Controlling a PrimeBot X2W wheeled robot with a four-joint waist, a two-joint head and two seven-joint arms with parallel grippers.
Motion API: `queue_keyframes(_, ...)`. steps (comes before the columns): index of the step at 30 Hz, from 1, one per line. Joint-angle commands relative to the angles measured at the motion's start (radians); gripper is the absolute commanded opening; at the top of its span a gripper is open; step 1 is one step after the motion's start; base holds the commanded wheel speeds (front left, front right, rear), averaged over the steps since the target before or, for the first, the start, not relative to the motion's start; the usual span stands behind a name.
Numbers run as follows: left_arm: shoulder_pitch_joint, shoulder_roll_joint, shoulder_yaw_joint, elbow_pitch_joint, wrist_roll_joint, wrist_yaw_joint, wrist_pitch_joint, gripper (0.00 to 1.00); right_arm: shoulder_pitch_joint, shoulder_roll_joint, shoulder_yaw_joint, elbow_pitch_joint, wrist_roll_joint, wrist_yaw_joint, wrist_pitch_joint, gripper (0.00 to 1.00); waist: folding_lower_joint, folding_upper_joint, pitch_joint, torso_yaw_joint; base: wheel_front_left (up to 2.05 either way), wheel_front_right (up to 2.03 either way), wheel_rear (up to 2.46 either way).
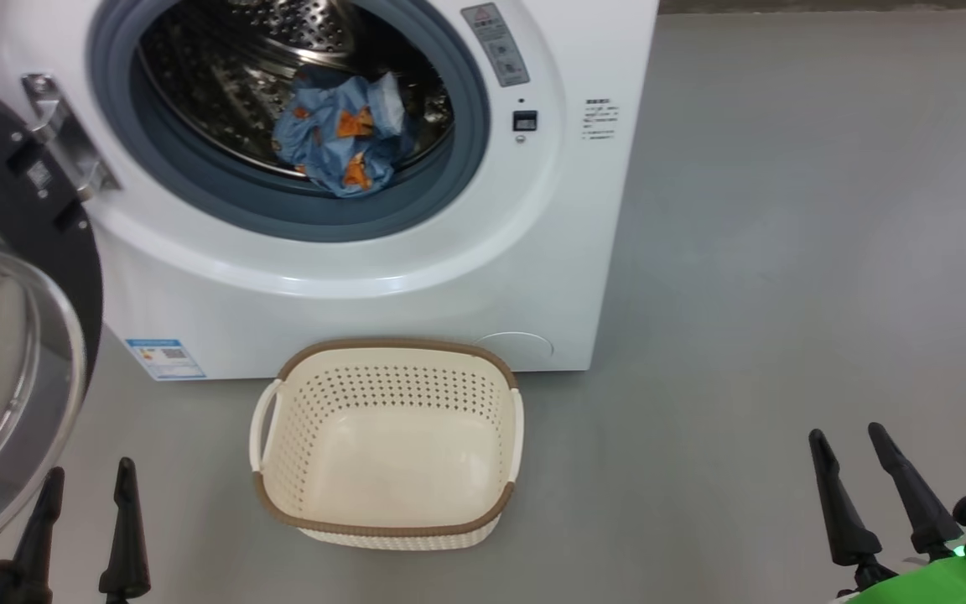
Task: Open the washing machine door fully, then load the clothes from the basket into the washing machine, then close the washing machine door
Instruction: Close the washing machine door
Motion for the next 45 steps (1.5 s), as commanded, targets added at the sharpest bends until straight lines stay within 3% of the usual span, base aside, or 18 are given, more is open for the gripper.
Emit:
queue_keyframes(1, -0.021, 0.014, 0.037, -0.03, 0.002, 0.001, -0.006, 1.0, -0.037, -0.027, 0.024, -0.02, 0.008, 0.006, -0.008, 1.0, 0.0, -0.0001, -0.002, 0.026, 0.0, 0.0, 0.0)
queue_keyframes(12, 0.006, -0.023, 0.073, -0.045, 0.013, 0.001, -0.006, 1.0, -0.1, -0.053, 0.159, 0.001, 0.016, 0.006, -0.008, 1.0, 0.0, -0.0001, -0.013, 0.19, 0.0, 0.0, 0.0)
queue_keyframes(31, 0.037, -0.061, 0.09, -0.03, 0.024, 0.001, -0.006, 1.0, -0.131, -0.071, 0.241, 0.017, 0.031, 0.006, -0.008, 1.0, 0.0, -0.0001, -0.044, 0.459, 0.0, 0.0, 0.0)
queue_keyframes(45, 0.061, -0.093, 0.156, -0.066, 0.018, 0.001, -0.006, 1.0, -0.218, -0.092, 0.322, 0.043, 0.047, 0.006, -0.008, 1.0, 0.0, -0.0001, -0.008, 0.484, 0.0, 0.0, 0.0)
